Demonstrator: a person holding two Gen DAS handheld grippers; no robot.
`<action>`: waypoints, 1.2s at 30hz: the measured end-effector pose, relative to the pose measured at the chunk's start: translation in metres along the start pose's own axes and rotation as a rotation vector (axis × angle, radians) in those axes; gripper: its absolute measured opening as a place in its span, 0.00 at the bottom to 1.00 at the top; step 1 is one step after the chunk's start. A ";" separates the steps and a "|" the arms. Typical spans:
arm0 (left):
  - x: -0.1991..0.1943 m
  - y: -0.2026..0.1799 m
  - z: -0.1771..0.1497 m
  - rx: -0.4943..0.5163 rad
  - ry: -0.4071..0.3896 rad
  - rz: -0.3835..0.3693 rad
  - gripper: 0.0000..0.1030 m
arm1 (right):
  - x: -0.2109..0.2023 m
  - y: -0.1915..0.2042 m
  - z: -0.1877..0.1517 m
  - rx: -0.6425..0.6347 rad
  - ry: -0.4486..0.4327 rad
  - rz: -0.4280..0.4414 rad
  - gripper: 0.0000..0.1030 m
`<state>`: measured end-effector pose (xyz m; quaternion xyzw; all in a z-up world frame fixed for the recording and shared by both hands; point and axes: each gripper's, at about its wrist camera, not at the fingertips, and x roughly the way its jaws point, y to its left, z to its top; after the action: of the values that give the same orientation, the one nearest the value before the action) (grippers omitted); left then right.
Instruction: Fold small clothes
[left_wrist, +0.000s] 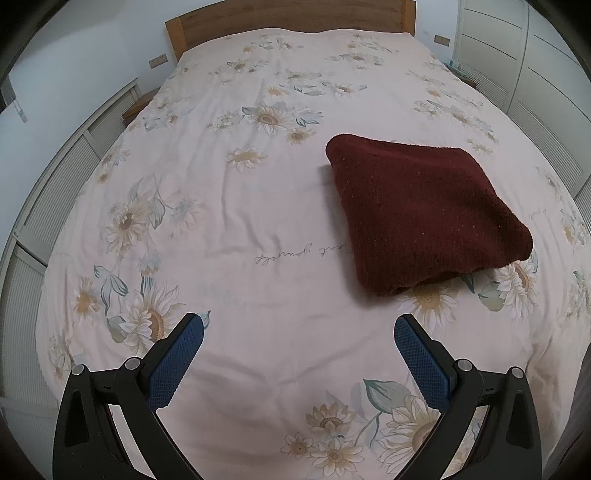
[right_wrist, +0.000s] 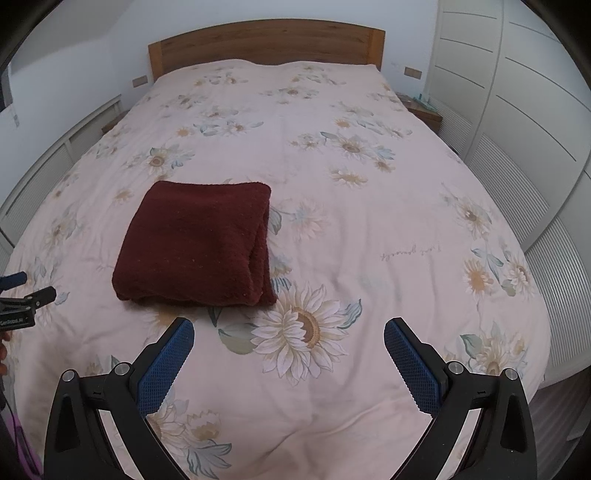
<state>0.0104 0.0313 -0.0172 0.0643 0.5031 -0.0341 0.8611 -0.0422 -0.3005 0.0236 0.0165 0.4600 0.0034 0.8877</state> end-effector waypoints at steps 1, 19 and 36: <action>0.000 0.000 0.000 0.000 0.000 -0.001 0.99 | 0.000 0.000 0.000 0.000 0.001 0.000 1.00; 0.002 -0.003 -0.001 0.017 0.004 -0.003 0.99 | -0.001 0.000 0.001 -0.001 0.003 -0.001 1.00; 0.002 -0.005 -0.002 0.039 0.008 -0.002 0.99 | -0.001 -0.001 0.000 -0.003 0.004 0.001 1.00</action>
<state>0.0095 0.0268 -0.0204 0.0807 0.5059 -0.0442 0.8577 -0.0426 -0.3015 0.0245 0.0155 0.4618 0.0046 0.8868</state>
